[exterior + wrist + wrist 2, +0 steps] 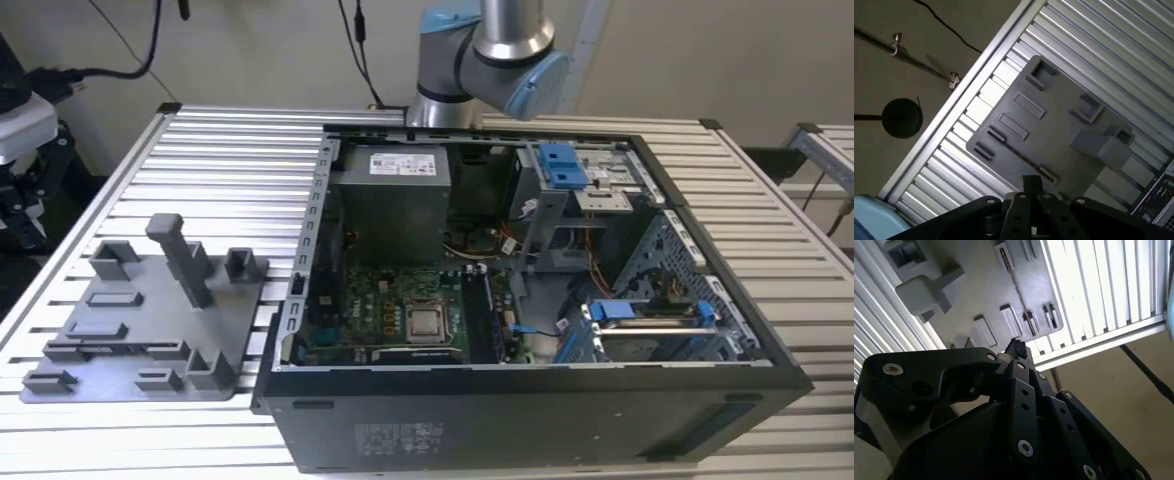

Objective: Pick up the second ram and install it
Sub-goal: 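Pick up the second ram and move it above second insertion slot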

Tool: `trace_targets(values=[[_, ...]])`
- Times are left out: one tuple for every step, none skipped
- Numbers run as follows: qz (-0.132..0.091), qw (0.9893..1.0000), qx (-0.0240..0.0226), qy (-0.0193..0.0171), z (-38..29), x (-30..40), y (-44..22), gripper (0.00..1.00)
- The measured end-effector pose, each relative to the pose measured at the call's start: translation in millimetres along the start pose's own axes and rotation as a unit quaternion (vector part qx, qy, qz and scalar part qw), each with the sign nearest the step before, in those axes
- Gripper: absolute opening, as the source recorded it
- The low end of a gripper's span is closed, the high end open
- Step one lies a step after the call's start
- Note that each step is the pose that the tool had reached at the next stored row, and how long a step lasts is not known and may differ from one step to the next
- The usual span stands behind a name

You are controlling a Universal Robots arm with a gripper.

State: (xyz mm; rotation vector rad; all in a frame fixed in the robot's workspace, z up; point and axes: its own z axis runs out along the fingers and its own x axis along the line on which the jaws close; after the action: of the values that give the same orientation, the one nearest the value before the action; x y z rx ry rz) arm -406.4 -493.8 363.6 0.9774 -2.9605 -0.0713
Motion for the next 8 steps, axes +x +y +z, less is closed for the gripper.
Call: trace_targets(values=[[-0.005, 1.0, 0.0, 0.0003, 0.0, 0.0, 0.0, 0.11], [-0.009, 1.0, 0.0001, 0.0005, 0.0, 0.0, 0.0, 0.11], [-0.014, 0.9999, 0.0001, 0.0007, 0.0, 0.0, 0.0, 0.11], [-0.019, 0.9998, 0.0002, 0.001, 0.0, 0.0, 0.0, 0.11], [-0.024, 0.9997, 0.0002, 0.0012, 0.0, 0.0, 0.0, 0.11], [-0.029, 0.9996, 0.0002, 0.0015, 0.0, 0.0, 0.0, 0.11], [-0.034, 0.9994, 0.0003, 0.0018, 0.0, 0.0, 0.0, 0.11], [-0.039, 0.9993, 0.0003, 0.002, 0.0, 0.0, 0.1, 0.11]])
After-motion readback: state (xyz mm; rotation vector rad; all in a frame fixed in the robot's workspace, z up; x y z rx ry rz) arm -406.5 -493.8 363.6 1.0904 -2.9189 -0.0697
